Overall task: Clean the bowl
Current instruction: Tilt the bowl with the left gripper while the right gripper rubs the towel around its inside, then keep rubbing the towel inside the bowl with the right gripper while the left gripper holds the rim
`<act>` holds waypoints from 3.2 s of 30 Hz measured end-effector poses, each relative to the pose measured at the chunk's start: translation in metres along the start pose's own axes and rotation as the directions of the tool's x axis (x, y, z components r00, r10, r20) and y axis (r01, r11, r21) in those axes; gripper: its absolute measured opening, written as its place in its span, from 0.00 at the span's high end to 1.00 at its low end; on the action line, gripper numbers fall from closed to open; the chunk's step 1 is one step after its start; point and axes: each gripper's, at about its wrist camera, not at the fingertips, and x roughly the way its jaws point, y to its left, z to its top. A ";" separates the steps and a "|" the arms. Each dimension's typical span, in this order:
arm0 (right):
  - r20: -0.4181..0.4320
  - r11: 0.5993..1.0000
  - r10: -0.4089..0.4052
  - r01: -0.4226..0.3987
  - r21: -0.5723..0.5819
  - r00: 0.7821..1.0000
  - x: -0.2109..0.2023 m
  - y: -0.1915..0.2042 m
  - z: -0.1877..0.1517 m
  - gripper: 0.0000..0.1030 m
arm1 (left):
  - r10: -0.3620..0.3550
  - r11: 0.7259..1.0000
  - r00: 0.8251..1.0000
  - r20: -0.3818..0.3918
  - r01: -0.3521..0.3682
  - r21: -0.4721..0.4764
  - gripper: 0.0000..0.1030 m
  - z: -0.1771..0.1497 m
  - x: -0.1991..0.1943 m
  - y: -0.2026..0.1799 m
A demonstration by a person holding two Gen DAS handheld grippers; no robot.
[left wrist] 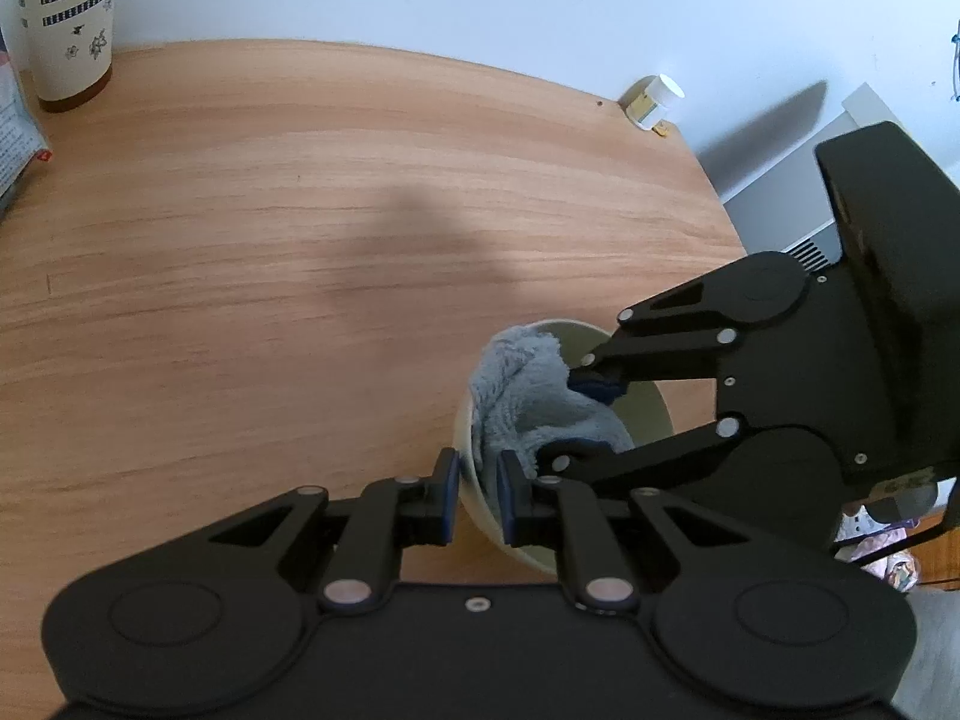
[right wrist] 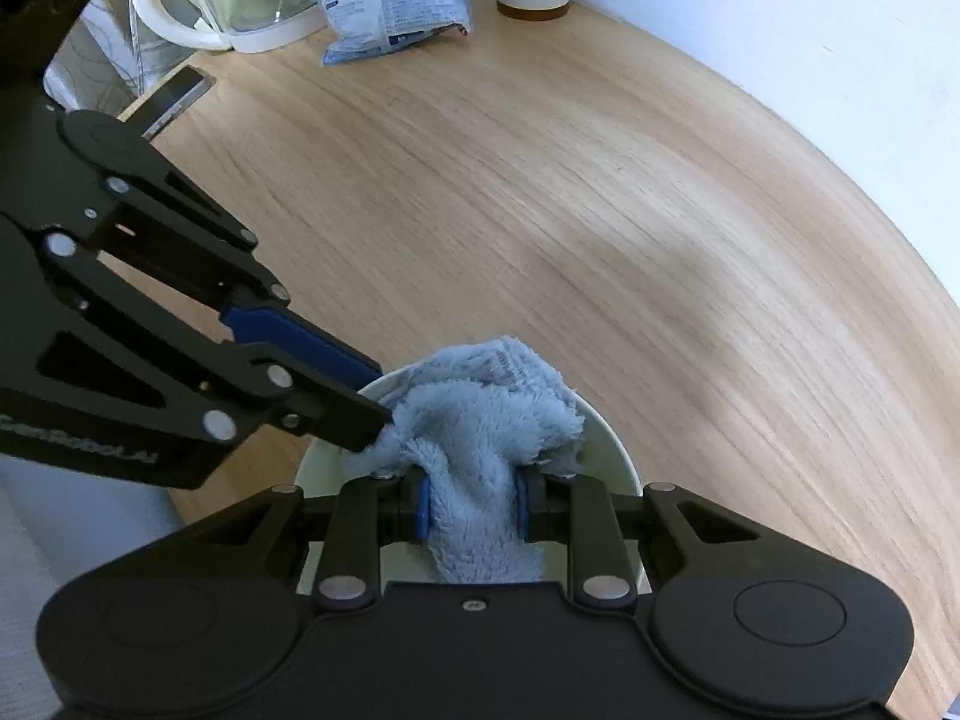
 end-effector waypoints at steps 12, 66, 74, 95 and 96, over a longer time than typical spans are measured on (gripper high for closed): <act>-0.127 1.000 -0.030 0.029 -0.007 0.991 0.010 -0.002 0.002 0.74 | 0.005 1.000 1.000 0.008 -0.005 -0.016 0.86 0.001 0.000 -0.001; -0.147 1.000 0.000 0.002 0.017 0.989 -0.003 -0.026 -0.018 0.73 | -0.001 0.999 0.999 -0.042 0.004 0.053 0.89 0.009 0.017 -0.002; -0.136 0.995 0.092 -0.095 -0.018 0.986 -0.015 -0.030 -0.024 0.73 | -0.006 0.999 0.999 -0.038 0.007 0.036 0.90 0.010 0.016 0.000; -0.161 0.996 -0.070 0.078 0.046 0.984 -0.030 -0.028 -0.032 0.74 | 0.026 0.994 0.998 -0.058 -0.020 0.108 0.88 0.011 0.020 -0.012; -0.155 0.995 -0.083 0.091 0.049 0.984 -0.034 -0.027 -0.034 0.74 | 0.028 0.994 0.998 -0.059 -0.021 0.110 0.88 0.011 0.020 -0.011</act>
